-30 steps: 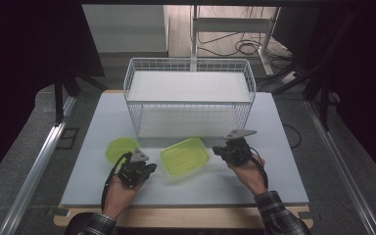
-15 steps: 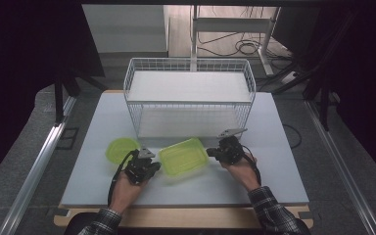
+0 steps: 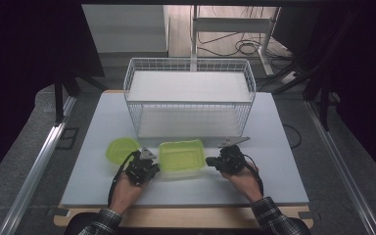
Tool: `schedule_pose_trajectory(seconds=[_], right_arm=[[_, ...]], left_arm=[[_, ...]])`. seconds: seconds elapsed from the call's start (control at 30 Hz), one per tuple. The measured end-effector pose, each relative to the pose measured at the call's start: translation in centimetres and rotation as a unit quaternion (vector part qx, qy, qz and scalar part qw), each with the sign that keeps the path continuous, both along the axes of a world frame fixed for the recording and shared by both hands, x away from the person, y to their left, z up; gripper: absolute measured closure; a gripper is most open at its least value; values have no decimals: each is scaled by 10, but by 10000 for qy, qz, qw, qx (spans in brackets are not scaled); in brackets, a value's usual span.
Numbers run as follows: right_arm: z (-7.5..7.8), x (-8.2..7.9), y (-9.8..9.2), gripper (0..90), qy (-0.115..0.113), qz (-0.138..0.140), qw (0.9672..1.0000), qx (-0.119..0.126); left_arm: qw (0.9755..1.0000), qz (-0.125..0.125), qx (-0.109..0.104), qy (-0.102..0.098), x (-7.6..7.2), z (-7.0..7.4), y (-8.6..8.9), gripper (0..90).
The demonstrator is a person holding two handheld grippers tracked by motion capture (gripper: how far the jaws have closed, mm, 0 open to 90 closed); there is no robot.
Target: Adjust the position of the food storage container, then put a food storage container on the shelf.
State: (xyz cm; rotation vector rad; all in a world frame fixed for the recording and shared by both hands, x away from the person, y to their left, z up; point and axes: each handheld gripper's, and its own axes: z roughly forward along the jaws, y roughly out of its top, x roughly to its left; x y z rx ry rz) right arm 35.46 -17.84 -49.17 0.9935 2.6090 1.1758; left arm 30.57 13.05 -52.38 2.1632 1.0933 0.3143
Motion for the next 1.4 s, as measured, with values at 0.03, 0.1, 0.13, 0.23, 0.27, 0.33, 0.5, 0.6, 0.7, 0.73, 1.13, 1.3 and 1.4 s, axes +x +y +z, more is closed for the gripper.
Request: schedule_pose_trajectory(seconds=[0.03, 0.1, 0.13, 0.23, 0.27, 0.33, 0.5, 0.6, 0.7, 0.73, 1.13, 1.3, 1.4], right_arm=[[0, -1, -1, 853, 5, -13, 10000, -5], [1, -3, -4, 843, -11, -43, 10000, -2], [2, -3, -6, 840, -44, -49, 10000, 12], [4, -7, -12, 833, -143, -104, 9998, -33], [5, -8, -14, 827, -174, -120, 9998, -34], [6, -11, -18, 801, -199, -135, 9997, -8], [6, -18, -26, 595, -385, -187, 9991, -46], [5, -21, -29, 415, -500, -213, 9985, -25], [2, -22, -33, 291, -575, -271, 9980, -53], [1, -22, -35, 261, -575, -281, 9979, -37], [-5, -16, -34, 53, -381, -297, 9987, 152], [-4, -11, -35, 37, -357, -354, 9982, 327], [-3, -7, -36, 42, -289, -407, 9978, 439]], left_arm=[[10000, -47, -42, 26, -1, 0, -1, 900], [9998, -186, -79, 59, -3, 0, -6, 898], [9997, -242, -30, 56, -5, 0, -8, 893], [9997, -234, 23, 23, -9, 2, -8, 879], [9998, -209, 40, 19, -10, 3, -5, 870], [9999, -150, 8, 11, -14, 3, 2, 839], [9999, -80, -31, -105, -29, 3, 14, 505], [9995, -77, -197, -224, -34, 5, 20, 308], [9991, -31, -280, -329, -37, 7, 22, 170], [9991, -31, -280, -329, -37, 7, 22, 136], [9977, -182, -219, -612, -52, 2, 21, 30], [9972, -197, -116, -711, -55, 1, 22, 19], [9972, -200, -70, -718, -56, 0, 22, 19]])
